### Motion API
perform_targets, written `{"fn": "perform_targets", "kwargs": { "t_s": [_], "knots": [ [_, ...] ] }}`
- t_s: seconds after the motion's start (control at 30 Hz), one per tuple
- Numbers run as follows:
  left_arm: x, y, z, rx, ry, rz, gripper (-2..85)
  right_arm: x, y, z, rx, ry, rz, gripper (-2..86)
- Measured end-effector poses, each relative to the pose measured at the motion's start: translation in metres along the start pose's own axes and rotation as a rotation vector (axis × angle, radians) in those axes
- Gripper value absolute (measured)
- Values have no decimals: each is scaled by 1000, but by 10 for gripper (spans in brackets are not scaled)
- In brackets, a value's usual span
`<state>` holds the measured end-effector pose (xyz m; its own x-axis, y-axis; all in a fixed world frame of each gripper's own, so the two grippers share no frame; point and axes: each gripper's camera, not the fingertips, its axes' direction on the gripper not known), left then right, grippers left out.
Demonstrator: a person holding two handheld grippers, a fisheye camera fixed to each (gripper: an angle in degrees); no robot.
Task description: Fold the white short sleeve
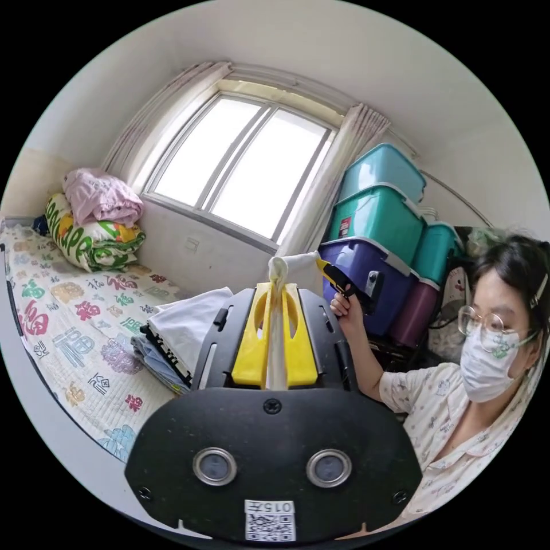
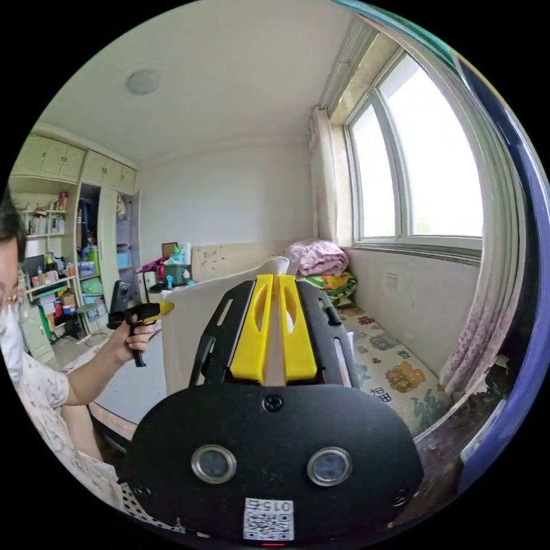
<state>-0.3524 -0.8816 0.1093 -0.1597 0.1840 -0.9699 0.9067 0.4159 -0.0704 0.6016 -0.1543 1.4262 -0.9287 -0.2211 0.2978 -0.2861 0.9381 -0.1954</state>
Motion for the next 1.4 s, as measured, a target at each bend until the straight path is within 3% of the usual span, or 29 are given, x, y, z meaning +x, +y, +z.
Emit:
{"fn": "perform_targets", "kwargs": {
  "t_s": [0.13,0.33,0.5,0.6,0.67,0.8,0.87,1.0,1.13,1.23,1.33,1.4],
  "knots": [
    [-66,-23,79,-44,-67,-79,9,59,26,161,-148,173,14,5],
    [-191,-31,182,-111,-296,-407,15,123,99,372,-401,338,89,8],
    [-213,-36,216,-189,-368,-430,33,108,149,430,-480,523,-39,17],
    [-199,-57,214,-224,-378,-400,54,116,151,420,-504,487,-54,33],
    [-184,-70,196,-223,-408,-393,58,123,146,393,-482,452,-32,54],
    [-110,-94,108,-149,-476,-238,55,83,127,242,-44,691,19,33],
    [-62,-92,53,-85,-514,-140,47,41,118,159,106,648,24,9],
    [80,-45,-88,111,-724,156,17,-83,145,-81,486,268,-36,-4],
    [192,22,-200,243,-880,327,9,-181,222,-299,895,-105,44,-7],
    [270,66,-283,206,-991,356,24,-231,244,-384,959,-316,119,-7],
    [348,106,-366,182,-1199,321,49,-244,244,-423,885,-618,241,-6],
    [408,141,-435,187,-1361,254,53,-252,255,-444,881,-708,294,-6]
  ]
}}
